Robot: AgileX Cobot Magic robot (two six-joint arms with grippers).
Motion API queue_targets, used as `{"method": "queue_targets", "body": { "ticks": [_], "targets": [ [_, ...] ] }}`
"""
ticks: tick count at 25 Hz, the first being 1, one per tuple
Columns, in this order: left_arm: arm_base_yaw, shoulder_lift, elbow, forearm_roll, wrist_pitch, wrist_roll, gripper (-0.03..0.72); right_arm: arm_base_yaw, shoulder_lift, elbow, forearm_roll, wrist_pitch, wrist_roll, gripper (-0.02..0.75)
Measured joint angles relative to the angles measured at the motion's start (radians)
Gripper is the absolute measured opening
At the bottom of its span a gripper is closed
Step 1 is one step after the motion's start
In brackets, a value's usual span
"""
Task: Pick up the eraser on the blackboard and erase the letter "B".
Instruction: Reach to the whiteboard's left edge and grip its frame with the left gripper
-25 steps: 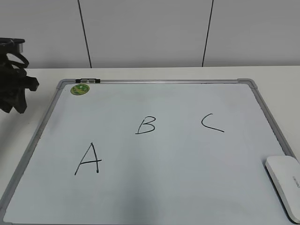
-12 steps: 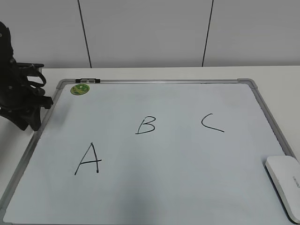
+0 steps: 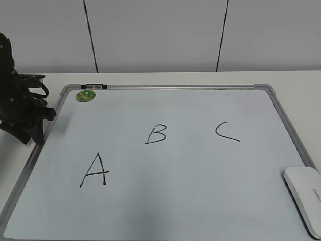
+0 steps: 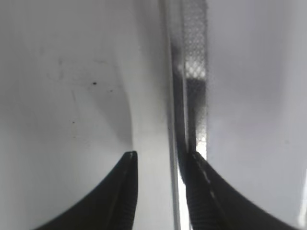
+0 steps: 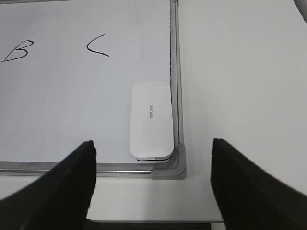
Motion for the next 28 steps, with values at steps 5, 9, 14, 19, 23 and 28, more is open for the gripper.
{"method": "queue_targets", "body": {
  "ticks": [5, 9, 14, 19, 23, 28],
  "targets": [
    [0.002, 0.013, -0.006, -0.024, -0.002, 0.000, 0.242, 0.000, 0.000, 0.000, 0.000, 0.000, 0.000, 0.554],
    [0.002, 0.016, -0.008, -0.033, -0.004, 0.000, 0.242, 0.000, 0.000, 0.000, 0.000, 0.000, 0.000, 0.554],
    [0.003, 0.016, -0.008, -0.040, -0.004, 0.000, 0.204, 0.000, 0.000, 0.000, 0.000, 0.000, 0.000, 0.554],
    [0.003, 0.018, -0.008, -0.057, -0.004, 0.000, 0.040, 0.000, 0.000, 0.000, 0.000, 0.000, 0.000, 0.554],
    [0.003, 0.018, -0.008, -0.061, -0.004, 0.000, 0.029, 0.000, 0.000, 0.000, 0.000, 0.000, 0.000, 0.554],
    [0.003, 0.018, -0.008, -0.061, -0.002, 0.000, 0.029, 0.000, 0.000, 0.000, 0.031, 0.000, 0.000, 0.554]
  ]
}}
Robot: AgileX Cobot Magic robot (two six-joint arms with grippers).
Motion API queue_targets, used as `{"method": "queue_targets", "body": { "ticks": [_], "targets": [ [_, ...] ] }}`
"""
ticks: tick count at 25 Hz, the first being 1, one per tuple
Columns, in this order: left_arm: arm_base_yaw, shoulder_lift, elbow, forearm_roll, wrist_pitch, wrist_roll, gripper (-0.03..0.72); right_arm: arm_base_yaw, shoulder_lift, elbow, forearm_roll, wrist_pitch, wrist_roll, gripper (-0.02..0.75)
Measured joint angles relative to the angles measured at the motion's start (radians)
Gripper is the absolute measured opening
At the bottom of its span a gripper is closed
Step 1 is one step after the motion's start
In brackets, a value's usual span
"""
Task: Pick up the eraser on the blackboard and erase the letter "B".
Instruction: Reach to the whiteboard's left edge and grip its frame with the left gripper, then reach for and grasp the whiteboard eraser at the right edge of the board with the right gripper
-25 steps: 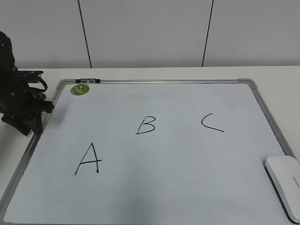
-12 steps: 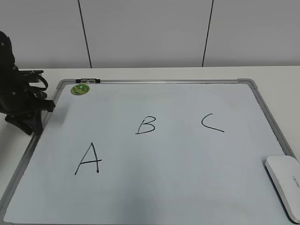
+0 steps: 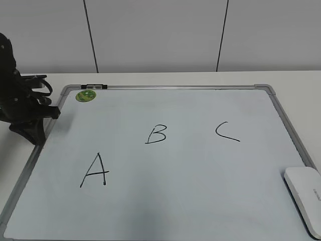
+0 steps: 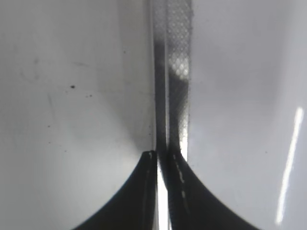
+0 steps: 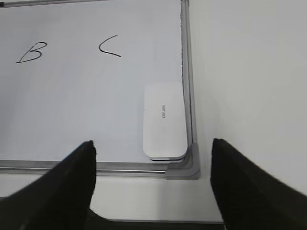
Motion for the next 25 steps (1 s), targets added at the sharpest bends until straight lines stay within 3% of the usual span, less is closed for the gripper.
{"method": "queue_targets", "body": {
  "ticks": [17, 25],
  "targets": [
    [0.000, 0.000, 0.000, 0.000, 0.001, 0.000, 0.027, 0.000, 0.011, -0.004, 0.047, -0.011, 0.000, 0.554],
    [0.000, 0.000, 0.000, -0.002, 0.001, 0.000, 0.027, 0.004, 0.431, -0.096, 0.101, -0.070, 0.000, 0.539]
  ]
}}
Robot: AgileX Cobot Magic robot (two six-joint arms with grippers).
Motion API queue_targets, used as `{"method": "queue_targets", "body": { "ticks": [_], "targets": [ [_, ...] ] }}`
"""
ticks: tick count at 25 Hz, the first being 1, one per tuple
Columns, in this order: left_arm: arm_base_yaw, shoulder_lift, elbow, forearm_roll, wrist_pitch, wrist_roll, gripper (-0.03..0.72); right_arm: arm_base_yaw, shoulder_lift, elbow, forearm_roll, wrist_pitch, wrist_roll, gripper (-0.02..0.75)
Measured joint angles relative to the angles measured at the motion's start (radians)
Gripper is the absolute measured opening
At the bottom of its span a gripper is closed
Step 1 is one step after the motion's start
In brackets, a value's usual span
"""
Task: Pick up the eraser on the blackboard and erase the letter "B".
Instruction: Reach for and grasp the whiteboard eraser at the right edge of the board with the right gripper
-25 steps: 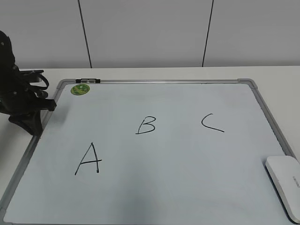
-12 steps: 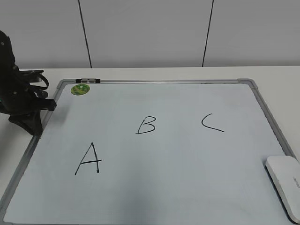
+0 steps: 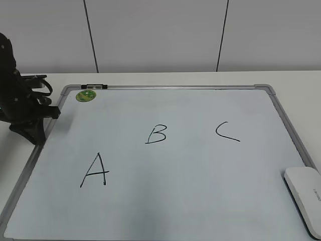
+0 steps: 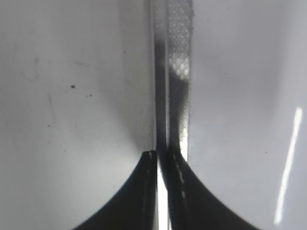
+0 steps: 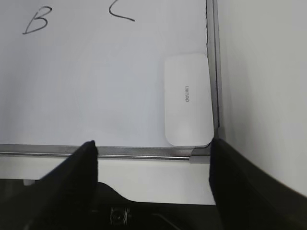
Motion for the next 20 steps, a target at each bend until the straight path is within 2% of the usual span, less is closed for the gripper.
{"method": "queue_targets", "body": {
  "ticks": [11, 20],
  "targets": [
    [0.000, 0.000, 0.000, -0.005, 0.000, 0.000, 0.027, 0.064, 0.510, -0.103, -0.046, -0.002, 0.000, 0.534],
    [0.000, 0.000, -0.002, -0.007, 0.003, 0.000, 0.027, 0.069, 0.829, -0.166, -0.091, -0.077, 0.017, 0.534]
  ]
}}
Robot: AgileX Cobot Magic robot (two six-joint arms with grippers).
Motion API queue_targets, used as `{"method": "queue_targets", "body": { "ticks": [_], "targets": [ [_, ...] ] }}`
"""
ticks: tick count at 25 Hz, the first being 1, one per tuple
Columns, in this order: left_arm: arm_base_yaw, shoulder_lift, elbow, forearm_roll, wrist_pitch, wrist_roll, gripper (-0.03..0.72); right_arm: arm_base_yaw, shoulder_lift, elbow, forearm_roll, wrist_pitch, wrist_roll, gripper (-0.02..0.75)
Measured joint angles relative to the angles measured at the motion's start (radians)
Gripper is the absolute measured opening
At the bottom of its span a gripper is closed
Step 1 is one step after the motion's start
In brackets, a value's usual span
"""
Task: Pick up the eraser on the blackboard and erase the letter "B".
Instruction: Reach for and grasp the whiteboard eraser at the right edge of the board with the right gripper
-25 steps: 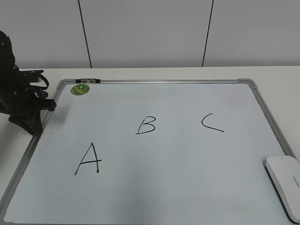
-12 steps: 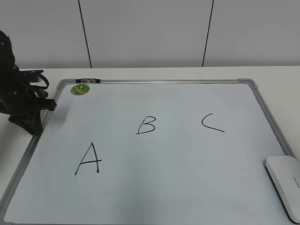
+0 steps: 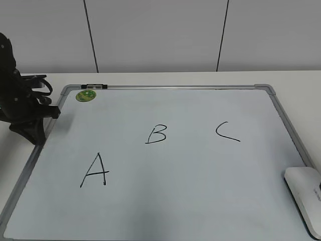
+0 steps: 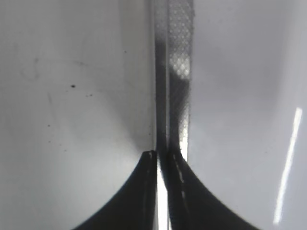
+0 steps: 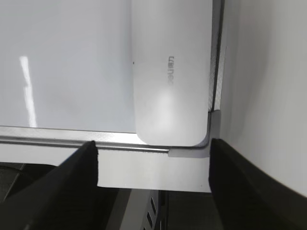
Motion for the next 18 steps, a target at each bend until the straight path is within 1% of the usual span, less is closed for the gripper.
{"method": "queue_targets", "body": {
  "ticks": [4, 7, 9, 15, 18],
  "targets": [
    [0.000, 0.000, 0.000, 0.000, 0.000, 0.000, 0.027, 0.000, 0.090, -0.005, -0.003, -0.040, 0.002, 0.554],
    [0.000, 0.000, 0.000, -0.002, 0.000, 0.000, 0.027, 0.000, 0.153, -0.005, -0.005, -0.067, 0.013, 0.634],
    [0.000, 0.000, 0.000, -0.002, 0.000, 0.000, 0.027, 0.000, 0.180, -0.005, -0.005, -0.086, 0.013, 0.660],
    [0.000, 0.000, 0.000, -0.002, 0.001, 0.000, 0.027, 0.001, 0.236, -0.008, -0.027, -0.152, 0.040, 0.671],
    [0.000, 0.000, 0.000, -0.002, 0.001, 0.000, 0.027, 0.001, 0.267, -0.011, -0.034, -0.157, 0.046, 0.671]
  ]
}}
